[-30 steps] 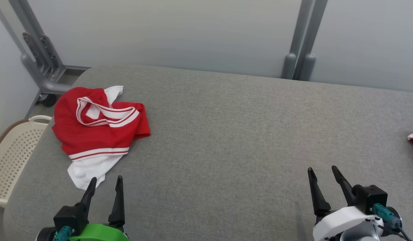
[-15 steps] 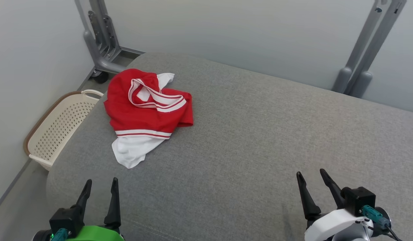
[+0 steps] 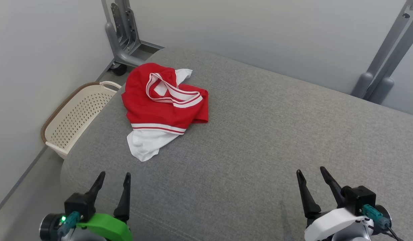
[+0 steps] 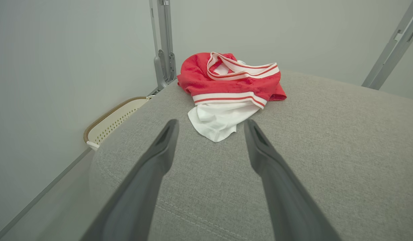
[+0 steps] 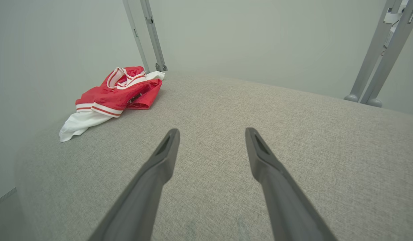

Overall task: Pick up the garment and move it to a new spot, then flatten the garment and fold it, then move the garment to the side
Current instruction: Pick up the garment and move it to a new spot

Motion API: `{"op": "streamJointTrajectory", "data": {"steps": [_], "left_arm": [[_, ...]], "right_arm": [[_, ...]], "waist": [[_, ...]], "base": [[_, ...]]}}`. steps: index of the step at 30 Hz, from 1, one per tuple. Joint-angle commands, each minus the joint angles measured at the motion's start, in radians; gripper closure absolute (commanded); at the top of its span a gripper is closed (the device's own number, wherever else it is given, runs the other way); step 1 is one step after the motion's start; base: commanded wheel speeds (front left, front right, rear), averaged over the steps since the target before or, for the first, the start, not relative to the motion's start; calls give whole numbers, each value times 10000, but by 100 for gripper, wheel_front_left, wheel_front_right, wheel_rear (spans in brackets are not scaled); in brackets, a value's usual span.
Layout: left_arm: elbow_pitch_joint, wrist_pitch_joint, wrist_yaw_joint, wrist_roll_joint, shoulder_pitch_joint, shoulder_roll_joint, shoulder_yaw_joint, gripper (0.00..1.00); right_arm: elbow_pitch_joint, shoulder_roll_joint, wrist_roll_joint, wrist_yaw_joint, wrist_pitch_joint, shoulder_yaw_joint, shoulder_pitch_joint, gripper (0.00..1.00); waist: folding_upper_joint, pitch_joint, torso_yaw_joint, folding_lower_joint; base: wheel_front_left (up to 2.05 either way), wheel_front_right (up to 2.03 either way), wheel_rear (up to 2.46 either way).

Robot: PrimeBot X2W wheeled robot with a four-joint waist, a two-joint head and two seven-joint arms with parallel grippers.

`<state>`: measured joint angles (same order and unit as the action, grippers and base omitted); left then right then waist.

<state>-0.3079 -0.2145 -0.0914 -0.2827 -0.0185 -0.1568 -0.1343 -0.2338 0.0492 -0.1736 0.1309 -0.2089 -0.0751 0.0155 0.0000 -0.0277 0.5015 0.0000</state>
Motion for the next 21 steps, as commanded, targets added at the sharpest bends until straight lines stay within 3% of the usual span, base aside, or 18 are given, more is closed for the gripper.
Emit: {"op": "streamJointTrajectory", "data": {"steps": [1, 8, 14, 21], "left_arm": [[-109, 188, -118, 237, -448, -170, -269, 0], [-1338, 2289, -363, -304, -2455, -284, -1301, 0], [-2705, 4072, -391, -1035, -4752, -406, -2369, 0], [-3831, 5001, -392, -1618, -6919, -765, -3662, 0]], "right_arm": [[93, 23, 124, -4, -54, 20, -31, 0], [427, 25, 508, -4, 186, -21, -216, 0], [924, 28, 1064, -4, 640, -337, -547, 0], [1677, 296, 1351, -4, 1123, -609, -872, 0]], "waist": [[0, 92, 37, 0], [0, 571, -24, 0], [0, 1391, -599, 0], [0, 2388, -1443, 0]], "base": [[0, 0, 0], [0, 0, 0], [0, 0, 0], [0, 0, 0]]}}
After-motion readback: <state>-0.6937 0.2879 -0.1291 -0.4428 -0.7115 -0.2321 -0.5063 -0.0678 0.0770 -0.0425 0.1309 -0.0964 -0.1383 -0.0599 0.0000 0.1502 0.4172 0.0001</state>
